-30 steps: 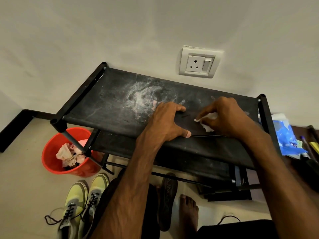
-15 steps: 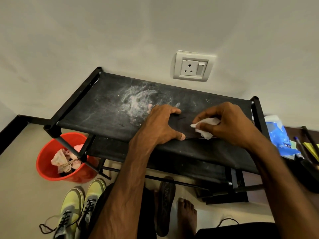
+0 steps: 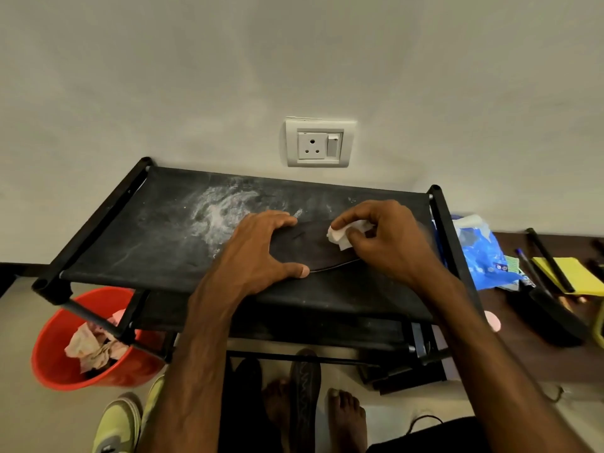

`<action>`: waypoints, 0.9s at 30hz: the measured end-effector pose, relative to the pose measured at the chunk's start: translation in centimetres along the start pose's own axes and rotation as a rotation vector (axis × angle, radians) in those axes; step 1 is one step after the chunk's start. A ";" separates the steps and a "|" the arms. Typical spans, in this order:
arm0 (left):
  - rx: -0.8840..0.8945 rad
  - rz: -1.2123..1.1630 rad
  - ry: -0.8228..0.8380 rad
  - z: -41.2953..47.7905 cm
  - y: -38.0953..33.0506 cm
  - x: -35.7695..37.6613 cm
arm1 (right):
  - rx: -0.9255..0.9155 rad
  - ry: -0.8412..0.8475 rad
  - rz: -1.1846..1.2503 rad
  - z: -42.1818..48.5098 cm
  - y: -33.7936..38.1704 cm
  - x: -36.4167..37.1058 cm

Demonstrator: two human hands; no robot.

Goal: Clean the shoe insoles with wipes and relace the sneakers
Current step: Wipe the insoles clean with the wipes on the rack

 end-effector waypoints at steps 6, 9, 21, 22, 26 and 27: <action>0.025 -0.035 0.014 1.0 -1.8 1.4 | -0.013 -0.019 0.026 0.1 0.0 -0.1; 0.024 -0.060 0.033 1.1 -1.7 1.5 | -0.031 -0.038 0.046 0.0 -0.2 -0.3; 0.061 -0.067 0.188 0.1 -2.2 0.4 | -0.070 -0.068 0.041 0.0 -0.4 -0.3; 0.055 -0.063 0.184 0.1 -2.1 0.3 | -0.085 -0.060 0.043 0.0 -0.1 -0.1; 0.032 -0.060 0.177 0.2 -2.1 0.4 | -0.140 -0.034 0.013 0.2 0.8 0.7; 0.025 -0.059 0.176 0.2 -2.0 0.4 | -0.138 -0.029 -0.026 0.4 0.8 1.0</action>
Point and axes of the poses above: each hand's wrist, its own z-axis towards the middle knuckle, its own x-axis out of the palm, y = z × x, the point moved 7 cm from there along z, towards the middle knuckle, and after that the axes turned 8 degrees about x, right-handed, at the moved point
